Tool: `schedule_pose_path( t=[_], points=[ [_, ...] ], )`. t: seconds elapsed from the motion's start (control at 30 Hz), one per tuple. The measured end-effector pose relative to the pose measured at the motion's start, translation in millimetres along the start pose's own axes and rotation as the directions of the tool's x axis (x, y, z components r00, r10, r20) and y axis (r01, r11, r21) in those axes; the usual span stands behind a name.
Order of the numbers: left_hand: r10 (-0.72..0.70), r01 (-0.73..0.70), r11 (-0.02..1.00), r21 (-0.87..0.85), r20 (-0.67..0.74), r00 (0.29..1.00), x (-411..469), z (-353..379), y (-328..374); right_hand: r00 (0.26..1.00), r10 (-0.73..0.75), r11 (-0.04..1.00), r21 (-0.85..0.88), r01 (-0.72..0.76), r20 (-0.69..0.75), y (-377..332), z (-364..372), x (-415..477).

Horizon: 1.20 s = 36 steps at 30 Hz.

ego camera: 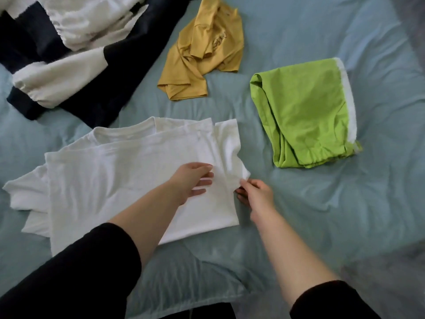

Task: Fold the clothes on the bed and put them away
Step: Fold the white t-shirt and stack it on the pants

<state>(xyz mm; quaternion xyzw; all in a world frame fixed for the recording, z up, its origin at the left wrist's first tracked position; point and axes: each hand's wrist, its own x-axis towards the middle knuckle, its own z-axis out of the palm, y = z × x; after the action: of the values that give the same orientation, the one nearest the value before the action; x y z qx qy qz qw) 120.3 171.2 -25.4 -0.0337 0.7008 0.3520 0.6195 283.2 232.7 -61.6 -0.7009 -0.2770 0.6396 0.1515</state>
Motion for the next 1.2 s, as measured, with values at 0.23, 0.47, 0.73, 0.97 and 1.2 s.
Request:
schedule_pose_path(
  t=[0.23, 0.47, 0.73, 0.97, 1.2],
  points=[
    [0.543, -0.426, 0.679, 0.598, -0.019, 0.839, 48.2, 31.3, 81.6, 0.989, 0.145, 0.955, 0.262, -0.136, -0.016, 6.9, -4.6, 2.4],
    [0.446, -0.313, 0.234, 0.92, 0.185, 0.876, 91.7, 62.0, 118.9, 0.988, 0.135, 0.959, 0.262, -0.112, -0.071, 11.5, -4.0, 3.0],
    [0.451, -0.524, 0.276, 0.806, 0.374, 0.811, 94.8, 95.9, 120.2, 0.989, 0.128, 0.968, 0.226, -0.11, -0.067, 11.3, -8.3, -2.1],
    [0.448, -0.534, 0.286, 0.796, 0.381, 0.809, 96.2, 94.2, 119.0, 0.999, 0.053, 0.974, 0.221, -0.053, 0.004, 4.2, -5.8, -5.7],
    [0.466, -0.529, 0.474, 0.704, 0.309, 0.829, 97.6, 86.1, 115.6, 0.994, 0.001, 0.989, 0.144, 0.014, -0.106, 11.5, -17.9, 3.0]
  ],
)
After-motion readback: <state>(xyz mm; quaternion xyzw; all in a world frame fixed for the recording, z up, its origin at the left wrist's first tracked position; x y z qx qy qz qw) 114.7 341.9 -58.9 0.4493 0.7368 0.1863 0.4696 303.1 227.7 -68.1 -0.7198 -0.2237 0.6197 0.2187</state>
